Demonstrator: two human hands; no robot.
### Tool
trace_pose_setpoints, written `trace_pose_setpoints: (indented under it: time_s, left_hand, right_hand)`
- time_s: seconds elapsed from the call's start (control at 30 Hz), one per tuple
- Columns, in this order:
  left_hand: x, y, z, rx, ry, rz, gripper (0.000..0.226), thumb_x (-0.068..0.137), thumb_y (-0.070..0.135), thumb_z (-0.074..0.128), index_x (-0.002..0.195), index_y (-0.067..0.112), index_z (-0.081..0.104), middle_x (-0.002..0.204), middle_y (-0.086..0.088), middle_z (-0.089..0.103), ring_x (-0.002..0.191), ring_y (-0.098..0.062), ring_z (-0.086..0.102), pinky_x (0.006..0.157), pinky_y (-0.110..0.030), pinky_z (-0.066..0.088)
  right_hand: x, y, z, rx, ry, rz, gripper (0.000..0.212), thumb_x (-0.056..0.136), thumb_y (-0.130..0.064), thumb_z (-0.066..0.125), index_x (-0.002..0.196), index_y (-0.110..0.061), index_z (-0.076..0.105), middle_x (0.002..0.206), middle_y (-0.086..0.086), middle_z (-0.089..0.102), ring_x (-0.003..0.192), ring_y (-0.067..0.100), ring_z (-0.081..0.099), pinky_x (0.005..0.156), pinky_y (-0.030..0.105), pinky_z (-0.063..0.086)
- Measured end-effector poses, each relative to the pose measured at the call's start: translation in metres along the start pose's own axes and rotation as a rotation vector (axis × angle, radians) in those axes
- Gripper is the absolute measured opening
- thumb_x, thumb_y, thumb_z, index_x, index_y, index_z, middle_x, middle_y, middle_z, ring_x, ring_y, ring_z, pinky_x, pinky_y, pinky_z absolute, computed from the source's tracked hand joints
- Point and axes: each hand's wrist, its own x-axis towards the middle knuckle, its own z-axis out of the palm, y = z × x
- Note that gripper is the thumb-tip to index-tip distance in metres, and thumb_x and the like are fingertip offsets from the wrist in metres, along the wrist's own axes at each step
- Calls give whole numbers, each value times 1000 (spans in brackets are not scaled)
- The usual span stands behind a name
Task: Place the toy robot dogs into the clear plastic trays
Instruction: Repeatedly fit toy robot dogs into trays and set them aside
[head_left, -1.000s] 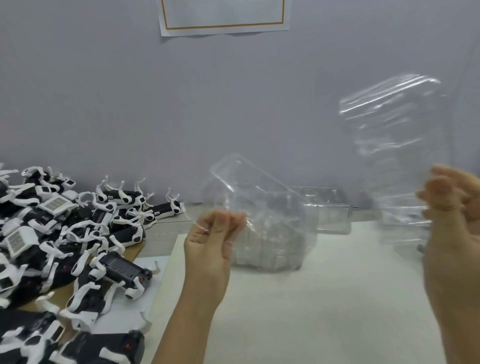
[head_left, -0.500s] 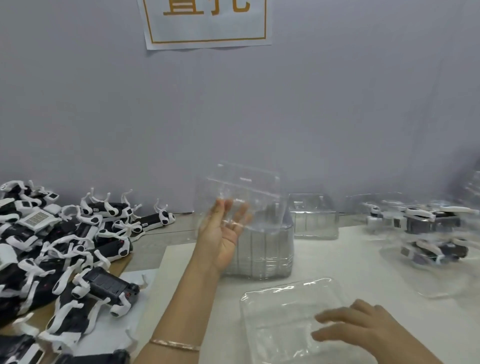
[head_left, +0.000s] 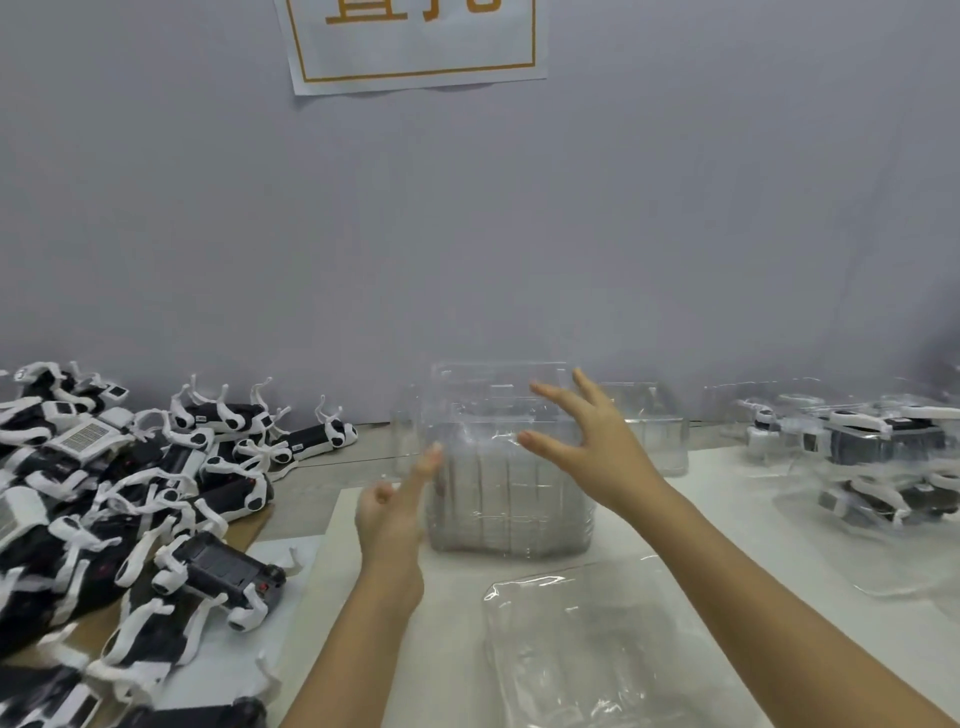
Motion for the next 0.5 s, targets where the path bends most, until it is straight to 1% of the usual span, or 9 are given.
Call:
trace_pose_setpoints:
  time_s: [0.03, 0.07, 0.13, 0.17, 0.2, 0.27, 0.37, 0.43, 0.5]
  left_hand:
    - [2, 4, 2, -61, -1, 84, 74, 44, 66, 84, 97, 26, 50, 94, 3, 52, 77, -13, 49, 65, -26, 36]
    - [5, 10, 7, -84, -48, 150, 70, 54, 69, 77, 109, 34, 50, 115, 5, 55, 99, -12, 54, 75, -25, 39]
    - [14, 15, 22, 55, -204, 269, 76, 76, 68, 65, 140, 44, 35, 150, 12, 36, 136, -10, 36, 101, -27, 34]
    - [19, 13, 30, 178, -252, 322, 71, 85, 63, 57, 148, 43, 28, 156, 14, 27, 142, -8, 27, 109, -29, 28]
    - [23, 8, 36, 284, -253, 361, 64, 93, 55, 51, 150, 39, 26, 158, 15, 24, 144, -7, 24, 112, -29, 24]
    - [27, -7, 38, 377, -177, 408, 55, 100, 42, 46, 151, 34, 28, 157, 13, 27, 141, -6, 26, 108, -24, 24]
    - [22, -22, 27, 349, -171, 385, 55, 97, 47, 45, 149, 38, 27, 147, 21, 32, 128, 5, 27, 101, -20, 24]
    - [22, -16, 21, 348, -246, 328, 57, 97, 48, 46, 149, 40, 26, 139, 24, 31, 125, 7, 24, 101, -20, 22]
    - [27, 0, 8, 382, -306, 282, 56, 98, 43, 48, 150, 37, 27, 135, 23, 31, 125, 5, 25, 101, -20, 23]
  right_hand:
    - [3, 5, 1, -28, 10, 18, 60, 81, -53, 70, 136, -49, 46, 163, -3, 14, 147, 19, 23, 112, 34, 27]
    - [4, 10, 2, -61, 11, 34, 57, 83, -51, 69, 136, -43, 50, 162, -2, 16, 146, 19, 25, 111, 33, 28]
    - [0, 19, 4, -143, -35, 65, 58, 87, -55, 61, 141, -37, 47, 163, -2, 11, 146, 20, 24, 112, 34, 28]
    - [-3, 22, 6, -173, -65, 75, 62, 89, -57, 57, 145, -36, 41, 164, -4, 5, 147, 19, 23, 112, 33, 28]
    - [-7, 25, 8, -184, -88, 77, 67, 90, -59, 53, 149, -35, 33, 164, -5, -2, 148, 18, 20, 112, 32, 27]
    - [-14, 29, 11, -158, -137, 76, 76, 90, -62, 49, 154, -36, 16, 163, -10, -13, 149, 14, 13, 113, 31, 24]
    - [-19, 29, 14, -134, -182, 90, 90, 85, -66, 53, 155, -37, 4, 160, -15, -19, 149, 11, 10, 114, 32, 23]
    - [-15, 25, 6, -126, -250, 125, 101, 79, -68, 60, 155, -37, 1, 160, -17, -19, 149, 10, 11, 115, 34, 23]
    - [-11, 27, -10, -23, -322, 157, 111, 69, -69, 65, 153, -42, -2, 159, -21, -8, 147, 8, 17, 115, 34, 23]
